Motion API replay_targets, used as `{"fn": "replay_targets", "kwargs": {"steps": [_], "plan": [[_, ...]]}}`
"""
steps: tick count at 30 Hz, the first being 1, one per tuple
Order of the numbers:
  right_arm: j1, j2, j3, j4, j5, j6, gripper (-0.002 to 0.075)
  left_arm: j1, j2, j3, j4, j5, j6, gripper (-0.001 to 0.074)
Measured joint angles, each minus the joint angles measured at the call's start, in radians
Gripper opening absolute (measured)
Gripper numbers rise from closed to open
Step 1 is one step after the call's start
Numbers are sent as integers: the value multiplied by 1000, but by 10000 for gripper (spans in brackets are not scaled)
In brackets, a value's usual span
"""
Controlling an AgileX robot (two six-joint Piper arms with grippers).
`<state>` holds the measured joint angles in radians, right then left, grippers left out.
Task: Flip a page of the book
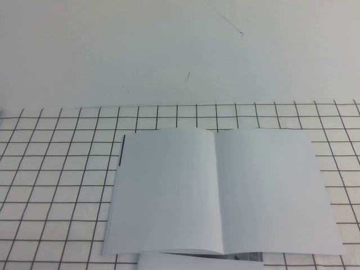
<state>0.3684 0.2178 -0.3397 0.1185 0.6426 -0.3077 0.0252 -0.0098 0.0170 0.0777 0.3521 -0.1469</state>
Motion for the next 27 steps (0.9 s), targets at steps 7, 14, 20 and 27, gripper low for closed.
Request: {"fn": "replay_targets", "kwargs": {"steps": [7, 14, 20, 27], "plan": [[0, 0, 0, 2, 0, 0, 0, 0, 0, 0, -103, -2, 167, -2], [0, 0, 0, 2, 0, 0, 0, 0, 0, 0, -119, -3, 116, -2], [0, 0, 0, 2, 0, 0, 0, 0, 0, 0, -135, -4, 105, -2], [0, 0, 0, 3, 0, 0, 0, 0, 0, 0, -135, -4, 105, -2]]}}
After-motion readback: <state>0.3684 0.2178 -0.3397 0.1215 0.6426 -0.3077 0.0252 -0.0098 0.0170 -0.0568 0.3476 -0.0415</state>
